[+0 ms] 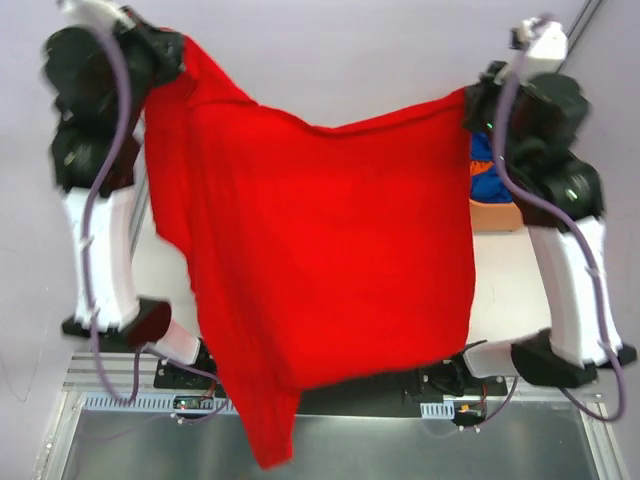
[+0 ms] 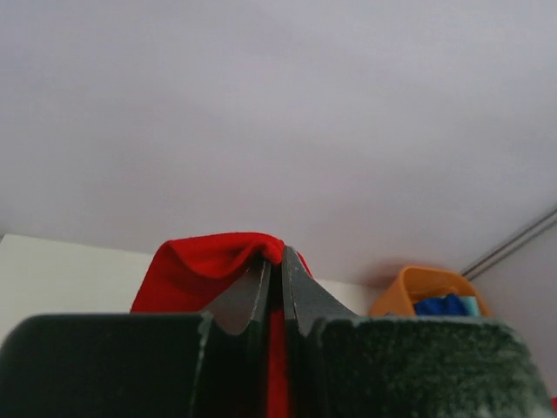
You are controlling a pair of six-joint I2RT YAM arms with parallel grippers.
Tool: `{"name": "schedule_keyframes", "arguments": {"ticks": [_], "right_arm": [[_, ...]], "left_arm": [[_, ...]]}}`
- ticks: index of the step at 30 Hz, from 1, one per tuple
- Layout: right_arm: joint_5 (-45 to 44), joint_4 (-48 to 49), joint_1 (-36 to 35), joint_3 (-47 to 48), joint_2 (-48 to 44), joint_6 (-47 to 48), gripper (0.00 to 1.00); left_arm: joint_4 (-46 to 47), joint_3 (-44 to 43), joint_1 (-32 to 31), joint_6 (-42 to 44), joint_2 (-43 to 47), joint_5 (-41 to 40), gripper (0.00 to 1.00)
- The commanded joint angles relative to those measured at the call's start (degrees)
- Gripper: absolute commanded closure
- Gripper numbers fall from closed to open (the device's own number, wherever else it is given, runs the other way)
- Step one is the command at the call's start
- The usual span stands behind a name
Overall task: Fold and stack the t-shirts
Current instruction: Flatten out the tshirt
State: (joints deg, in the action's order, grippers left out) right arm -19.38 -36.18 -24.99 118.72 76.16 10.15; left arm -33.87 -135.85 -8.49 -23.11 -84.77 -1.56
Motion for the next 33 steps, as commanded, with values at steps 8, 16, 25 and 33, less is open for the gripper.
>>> {"name": "schedule_keyframes", "arguments": {"ticks": [8,16,25,33], "right_arm": [[11.73,22.98,8.73,14.97,12.87,1.27,0.99],[13.31,25.46,9.61,-3.17,1.11,0.57,0.99],[21.92,24.59,9.61,-35.98,-14.80,-3.99,0.99],[23.59,17.82,9.70,-64.53,-19.56,-11.37,1.00]], "left_arm": [[18.56,-12.51,1.99,5.97,-8.92,-0.29,1.00],[22.00,-0.85,1.99,7.29,1.70,4.63,1.00],[26.48,57.75,1.90,2.91,32.10,8.07,0.98],[29.38,103.39,1.90,-15.27,55.75,16.84,0.98]]}}
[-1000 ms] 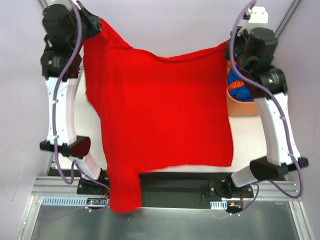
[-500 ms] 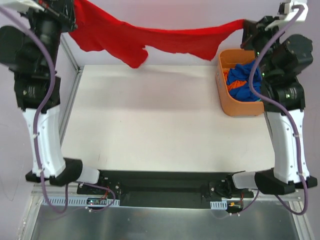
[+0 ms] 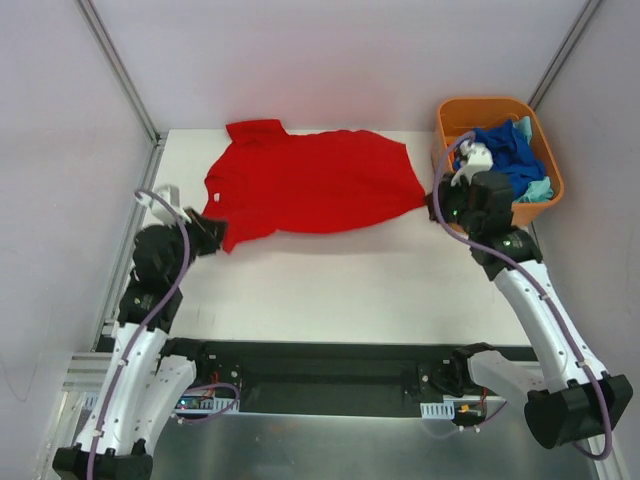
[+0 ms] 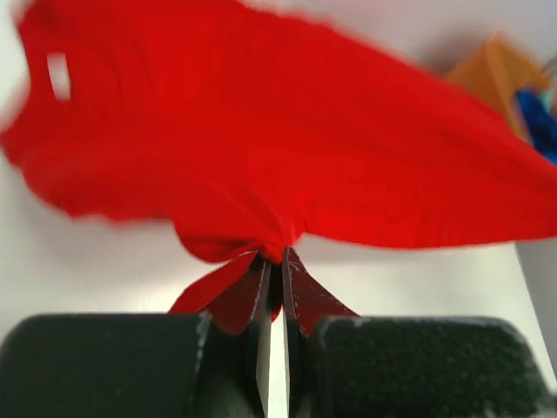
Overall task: Fold and stack the t-shirts
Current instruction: Flatten out the tshirt
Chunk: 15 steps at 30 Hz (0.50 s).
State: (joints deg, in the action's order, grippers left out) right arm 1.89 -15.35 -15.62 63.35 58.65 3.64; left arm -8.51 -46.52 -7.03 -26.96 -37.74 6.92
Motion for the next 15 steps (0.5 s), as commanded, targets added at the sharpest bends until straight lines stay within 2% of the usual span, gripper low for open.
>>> {"name": "schedule_keyframes", "arguments": {"ticks": [1,3,8,15], "right_arm": [[1.89,-4.06,0.24,-10.86,-2.14,-5.30,0.99],[0.75,-5.73,0.24,-13.86,-1.62,-5.92,0.99],[0.66,-9.25,0.32,-20.10,-0.56,-6.89,0.99],[-1.54,-17.58,0.24,-23.45,-3.54,-11.28,0.99]], "left_arm": [[4.12,16.79,0.35,-12.58,10.04,10.20,0.99],[4.12,23.74,0.35,-14.78,13.12,14.78,1.00],[3.59,34.55,0.35,-21.20,18.74,17.78,1.00],[-1.06,37.30,0.26,-25.42,22.18,22.70,1.00]]}}
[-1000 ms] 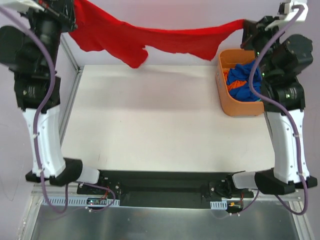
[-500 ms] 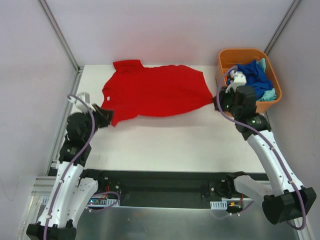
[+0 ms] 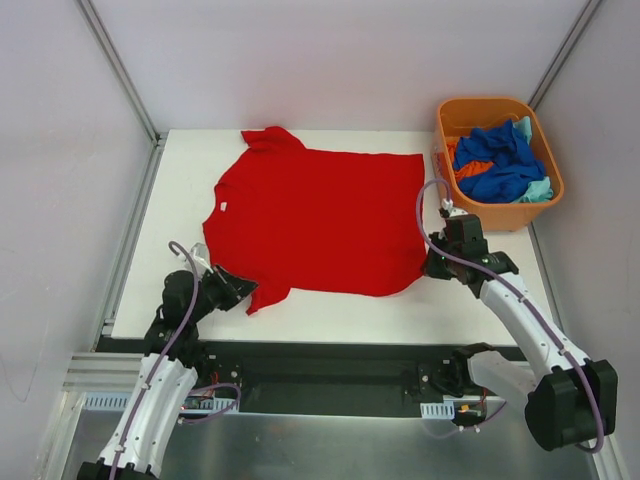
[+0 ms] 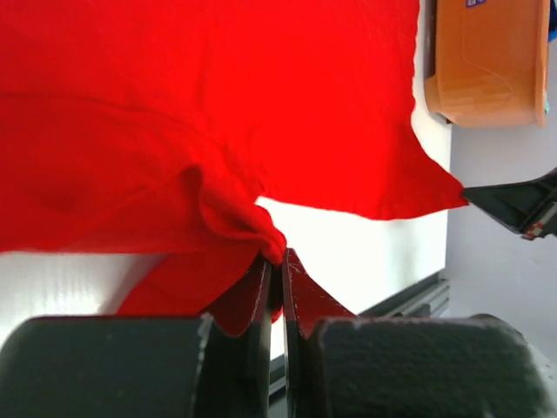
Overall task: Fold and stack the t-shirts
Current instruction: Flatten out the tshirt
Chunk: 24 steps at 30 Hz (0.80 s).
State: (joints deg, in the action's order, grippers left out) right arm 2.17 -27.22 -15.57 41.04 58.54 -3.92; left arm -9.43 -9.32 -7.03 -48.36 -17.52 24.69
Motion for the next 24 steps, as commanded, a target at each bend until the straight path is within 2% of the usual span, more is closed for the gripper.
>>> {"name": "schedule_keyframes", "arguments": {"ticks": [1,5,10,12,19,24], "right_arm": [[-3.65,-7.22,0.11,-1.22,-4.22,-3.90,0.99],[-6.04,-14.86,0.19,1.05,-10.01,-4.25,1.00],[-6.57,-25.85,0.19,4.66,-15.12,-5.13,1.00],[-7.53,-29.10,0.19,5.37,-16.09,-5.48,0.99],[-6.83,-32.01,0.19,2.74,-17.94,-7.41,0.99],[-8.59,-31.84,0.19,2.38,-18.20,-7.85,0.99]], "left_arm": [[-1.54,-0.25,0.17,-4.02,2.48,4.93,1.00],[-10.06,-7.17,0.08,-4.02,7.05,2.74,1.00],[-29.91,-18.51,0.08,-3.32,12.85,-5.15,1.00],[-36.76,-20.29,0.08,-2.36,14.00,-7.01,1.00],[-39.87,-17.92,0.17,-5.08,19.97,-4.56,1.00],[-39.61,-19.24,0.17,-3.68,18.49,-7.45,1.00]]}}
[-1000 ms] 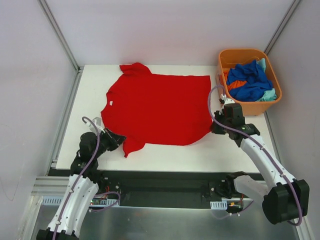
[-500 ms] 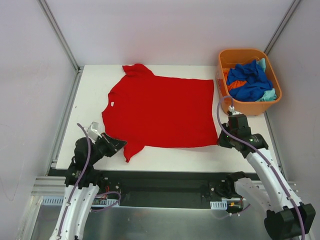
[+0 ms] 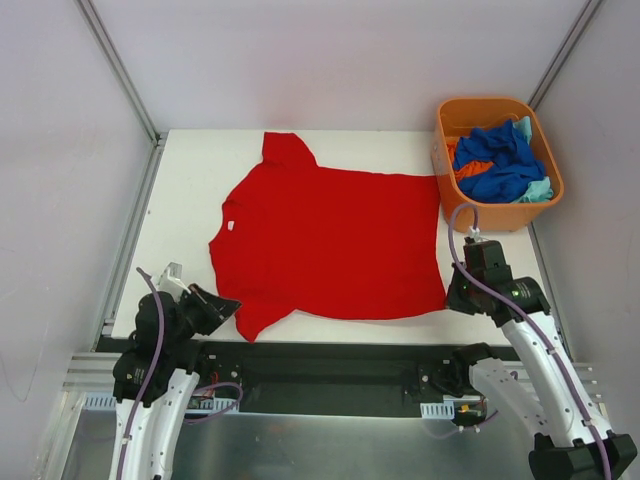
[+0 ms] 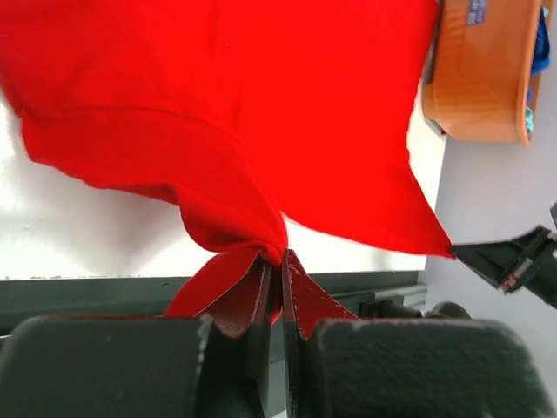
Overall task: Fold and stack the t-shirts
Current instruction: Flatten out the tshirt, then fold the flattened tshirt in 1/3 of the way
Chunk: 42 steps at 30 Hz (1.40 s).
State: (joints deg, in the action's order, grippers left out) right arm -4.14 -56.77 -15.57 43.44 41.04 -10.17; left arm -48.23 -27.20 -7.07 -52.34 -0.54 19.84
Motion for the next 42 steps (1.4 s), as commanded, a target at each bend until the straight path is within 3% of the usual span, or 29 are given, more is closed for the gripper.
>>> {"name": "schedule_keyframes", "arguments": {"ticks": [1,4,9,16,21,42], "right_arm": [[-3.32,-2.12,0.19,0.15,-0.26,-1.60,0.99],[-6.65,-1.50,0.19,1.03,1.67,-1.69,0.99],[-9.83,3.23,0.19,4.19,7.82,-2.13,0.99],[-11.06,9.31,0.19,9.02,17.57,-2.22,0.99],[-12.55,10.28,0.28,13.77,24.42,-1.16,0.99],[-18.18,10.72,3.09,27.75,44.03,0.95,0.99]], "left_arm": [[-0.29,-1.62,0.22,0.91,-1.63,-2.61,1.00],[4.62,-2.24,0.22,4.34,-7.80,-2.43,1.00],[22.61,-4.96,0.13,10.23,-22.73,-0.94,1.00],[34.23,-15.14,-0.40,18.58,-47.59,2.75,1.00],[38.81,-21.21,-0.49,20.96,-57.36,-0.32,1.00],[41.63,-53.73,-0.58,34.14,-98.58,10.23,0.97]]}}
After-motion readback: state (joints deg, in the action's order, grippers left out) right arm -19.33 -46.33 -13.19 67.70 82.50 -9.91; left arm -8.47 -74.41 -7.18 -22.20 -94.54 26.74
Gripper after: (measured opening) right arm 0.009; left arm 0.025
